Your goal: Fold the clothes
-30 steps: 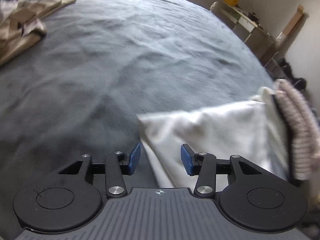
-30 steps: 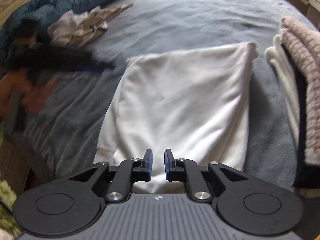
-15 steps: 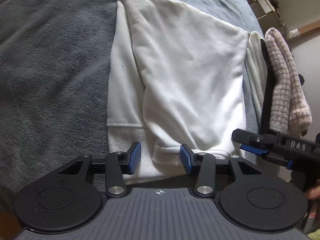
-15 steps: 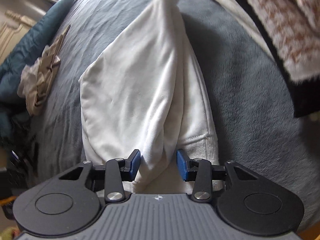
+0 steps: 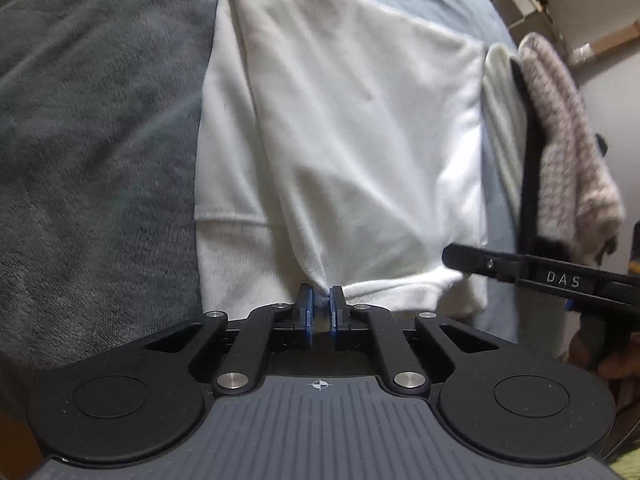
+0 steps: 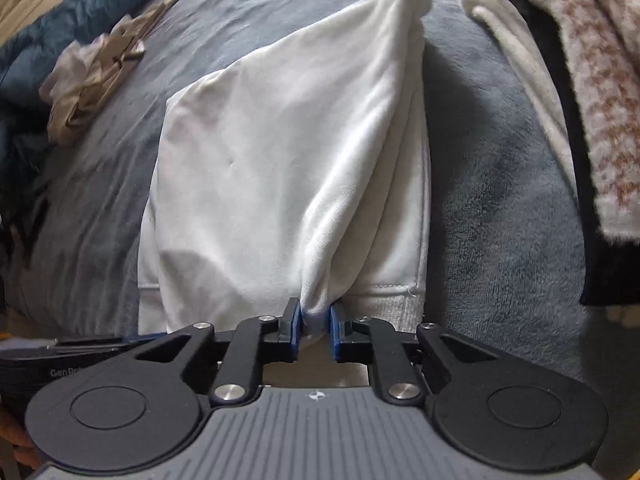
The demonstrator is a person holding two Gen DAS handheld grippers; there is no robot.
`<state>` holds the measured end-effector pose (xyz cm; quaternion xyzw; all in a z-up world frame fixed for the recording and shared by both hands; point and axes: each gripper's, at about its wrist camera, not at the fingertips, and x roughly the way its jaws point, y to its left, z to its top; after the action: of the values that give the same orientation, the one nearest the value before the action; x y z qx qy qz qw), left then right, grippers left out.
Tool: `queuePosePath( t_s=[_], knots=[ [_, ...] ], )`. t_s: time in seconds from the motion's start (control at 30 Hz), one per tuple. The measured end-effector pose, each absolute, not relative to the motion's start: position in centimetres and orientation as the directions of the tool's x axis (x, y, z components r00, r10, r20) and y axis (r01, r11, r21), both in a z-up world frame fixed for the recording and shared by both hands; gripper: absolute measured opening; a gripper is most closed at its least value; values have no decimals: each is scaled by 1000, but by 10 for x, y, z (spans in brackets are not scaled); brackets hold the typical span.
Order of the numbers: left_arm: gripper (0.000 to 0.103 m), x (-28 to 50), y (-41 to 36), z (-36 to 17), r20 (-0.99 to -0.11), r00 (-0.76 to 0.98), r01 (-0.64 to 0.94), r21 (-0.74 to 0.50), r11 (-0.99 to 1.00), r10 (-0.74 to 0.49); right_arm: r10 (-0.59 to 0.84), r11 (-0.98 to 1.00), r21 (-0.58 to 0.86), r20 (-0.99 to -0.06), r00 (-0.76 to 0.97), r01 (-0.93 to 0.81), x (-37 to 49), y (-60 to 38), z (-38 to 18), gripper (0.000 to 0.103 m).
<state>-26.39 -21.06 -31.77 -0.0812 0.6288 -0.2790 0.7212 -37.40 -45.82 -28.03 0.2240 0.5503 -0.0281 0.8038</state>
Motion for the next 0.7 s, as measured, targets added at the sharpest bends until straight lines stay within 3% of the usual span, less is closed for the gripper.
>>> queuePosePath(
  t_s=[0.1, 0.23, 0.37, 0.47, 0.57, 0.7],
  knots=[
    [14, -264, -212, -313, -866, 56, 338, -452, 825, -497, 172, 923, 286, -905, 390, 257, -378, -458, -267, 30],
    [24, -266, -204, -294, -879, 67, 380, -416, 826, -473, 120, 960, 214, -895, 429, 179, -382, -458, -242, 32],
    [30, -258, -208, -270, -857, 177, 472, -358, 806, -484, 88, 991, 129, -836, 542, 38, -369, -444, -227, 17],
    [34, -250, -234, -270, -837, 192, 550, -340, 763, -512, 107, 991, 131, -822, 560, 3, -356, -440, -240, 16],
    [34, -253, -263, -284, -829, 181, 619, -322, 717, -529, 92, 994, 108, -881, 464, 7, -356, -444, -273, 16],
    [40, -277, -278, -297, -834, 213, 711, -225, 666, -509, 93, 992, 120, -866, 491, 24, -353, -456, -253, 14]
  ],
)
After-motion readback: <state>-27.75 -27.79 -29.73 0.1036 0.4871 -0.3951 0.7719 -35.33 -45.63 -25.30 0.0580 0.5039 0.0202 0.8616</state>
